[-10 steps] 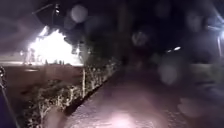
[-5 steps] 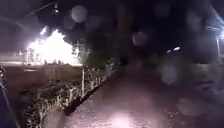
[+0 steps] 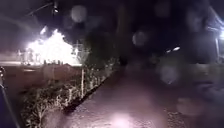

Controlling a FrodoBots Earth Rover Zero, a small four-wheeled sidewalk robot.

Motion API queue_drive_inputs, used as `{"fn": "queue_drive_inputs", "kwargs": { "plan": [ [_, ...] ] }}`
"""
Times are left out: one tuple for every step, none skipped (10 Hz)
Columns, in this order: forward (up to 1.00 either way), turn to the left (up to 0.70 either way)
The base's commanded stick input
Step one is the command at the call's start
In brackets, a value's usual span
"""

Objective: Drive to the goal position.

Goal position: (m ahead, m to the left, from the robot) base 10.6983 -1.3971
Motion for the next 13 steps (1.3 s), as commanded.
{"fn": "queue_drive_inputs", "kwargs": {
  "plan": [
    [0.0,-0.3],
    [0.0,-0.3],
    [0.0,-0.3],
    [0.0,-0.3],
    [0.0,-0.3],
    [0.0,-0.3],
    [0.0,-0.3],
    [0.0,-0.3],
    [0.0,-0.3],
    [0.0,-0.04],
    [0.0,0.02],
    [0.0,0.0],
    [0.0,0.0]
  ]
}}
